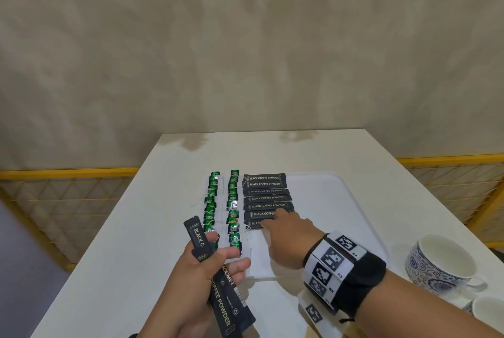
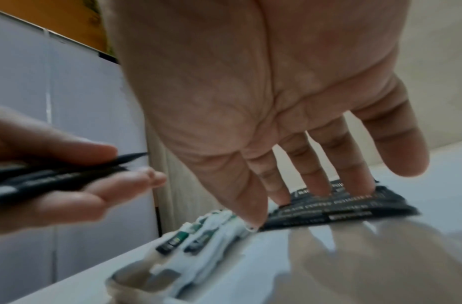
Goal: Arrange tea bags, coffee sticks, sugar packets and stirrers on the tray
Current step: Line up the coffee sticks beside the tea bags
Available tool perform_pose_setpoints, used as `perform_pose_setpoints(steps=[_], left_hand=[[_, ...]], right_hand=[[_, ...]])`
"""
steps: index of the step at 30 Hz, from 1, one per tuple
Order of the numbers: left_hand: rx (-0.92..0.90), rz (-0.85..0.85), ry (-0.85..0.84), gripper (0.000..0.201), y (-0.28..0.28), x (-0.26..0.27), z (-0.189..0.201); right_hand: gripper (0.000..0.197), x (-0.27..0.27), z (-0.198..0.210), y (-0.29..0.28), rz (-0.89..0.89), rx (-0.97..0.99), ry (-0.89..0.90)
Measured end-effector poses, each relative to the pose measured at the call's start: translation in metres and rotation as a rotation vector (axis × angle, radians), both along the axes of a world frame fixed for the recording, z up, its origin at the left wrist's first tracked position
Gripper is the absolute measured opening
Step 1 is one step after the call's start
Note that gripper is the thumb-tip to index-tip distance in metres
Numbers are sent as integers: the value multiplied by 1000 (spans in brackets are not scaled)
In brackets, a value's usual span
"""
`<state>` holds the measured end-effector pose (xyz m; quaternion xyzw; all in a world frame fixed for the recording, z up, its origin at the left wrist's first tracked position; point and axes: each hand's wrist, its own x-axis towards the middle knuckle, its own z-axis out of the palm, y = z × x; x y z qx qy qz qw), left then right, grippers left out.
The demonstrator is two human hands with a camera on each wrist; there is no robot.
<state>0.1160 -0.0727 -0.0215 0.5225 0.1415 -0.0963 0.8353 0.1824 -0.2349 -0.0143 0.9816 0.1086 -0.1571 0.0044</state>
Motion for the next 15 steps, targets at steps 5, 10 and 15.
perform_pose_setpoints(steps=[5,10,15], left_hand=[[-160,113,-28,36,-8,3,2],[-312,133,-40,29,-19,-1,6],[-347,71,-58,35,-21,-6,8]], right_hand=[[27,-32,25,-3,92,458,124],[21,-52,31,2,38,807,199],[11,-53,30,-3,-114,1024,225]])
